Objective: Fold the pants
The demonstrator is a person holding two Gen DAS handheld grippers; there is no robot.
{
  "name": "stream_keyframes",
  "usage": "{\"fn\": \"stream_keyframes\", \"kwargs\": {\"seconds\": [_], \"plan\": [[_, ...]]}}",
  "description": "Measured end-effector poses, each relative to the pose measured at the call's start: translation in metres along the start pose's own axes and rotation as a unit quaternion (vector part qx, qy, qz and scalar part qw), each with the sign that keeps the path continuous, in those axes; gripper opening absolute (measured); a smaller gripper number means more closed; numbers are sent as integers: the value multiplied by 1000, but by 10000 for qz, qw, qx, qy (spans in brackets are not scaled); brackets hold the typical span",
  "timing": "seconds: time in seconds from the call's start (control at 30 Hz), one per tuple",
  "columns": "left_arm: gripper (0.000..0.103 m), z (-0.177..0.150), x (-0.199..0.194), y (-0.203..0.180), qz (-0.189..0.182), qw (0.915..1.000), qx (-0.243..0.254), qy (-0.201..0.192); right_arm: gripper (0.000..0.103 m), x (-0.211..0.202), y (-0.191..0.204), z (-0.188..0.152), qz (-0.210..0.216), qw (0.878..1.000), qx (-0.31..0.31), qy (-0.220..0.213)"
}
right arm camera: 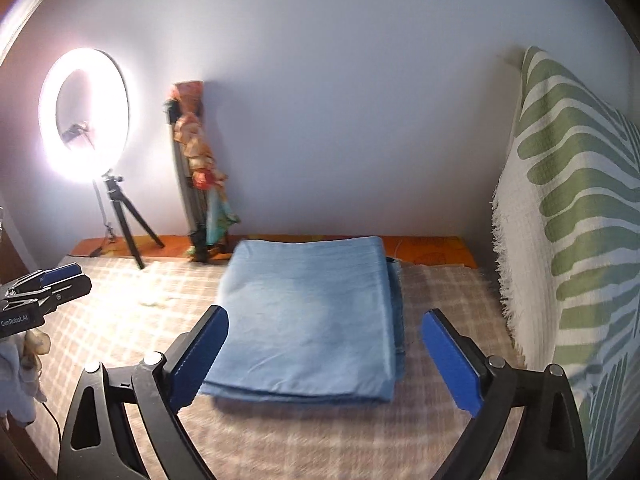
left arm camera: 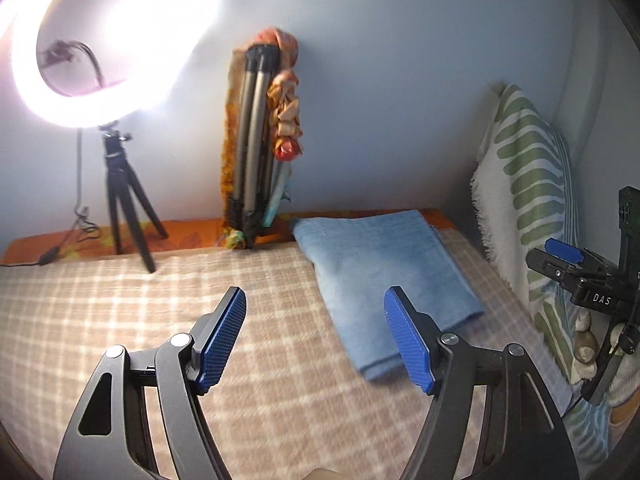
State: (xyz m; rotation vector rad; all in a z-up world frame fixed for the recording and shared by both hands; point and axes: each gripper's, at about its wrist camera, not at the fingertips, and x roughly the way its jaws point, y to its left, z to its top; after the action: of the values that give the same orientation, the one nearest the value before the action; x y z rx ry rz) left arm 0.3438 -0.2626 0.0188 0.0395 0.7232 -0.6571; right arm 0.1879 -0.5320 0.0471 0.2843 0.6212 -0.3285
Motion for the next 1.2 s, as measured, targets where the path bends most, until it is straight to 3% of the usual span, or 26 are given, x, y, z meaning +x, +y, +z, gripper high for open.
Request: {"fn": "stream_keyframes", "kwargs": {"seconds": [0.33, 0.63, 0.87, 1.2], "plan": [[79, -41, -78, -19, 135, 9991, 155, -370, 103, -56, 43, -39, 61, 9995, -188, -231], [80, -90, -118, -26, 177, 9985, 184, -491, 103, -87, 77, -88, 140, 9991, -135, -389], [80, -115, -127, -16, 200, 9984, 19, -530, 103, -91, 93, -122, 22, 9991, 32, -411], [80, -141, -123, -6, 569, 9970, 196, -477, 103, -88, 106, -147, -129, 9982, 5, -579]]}}
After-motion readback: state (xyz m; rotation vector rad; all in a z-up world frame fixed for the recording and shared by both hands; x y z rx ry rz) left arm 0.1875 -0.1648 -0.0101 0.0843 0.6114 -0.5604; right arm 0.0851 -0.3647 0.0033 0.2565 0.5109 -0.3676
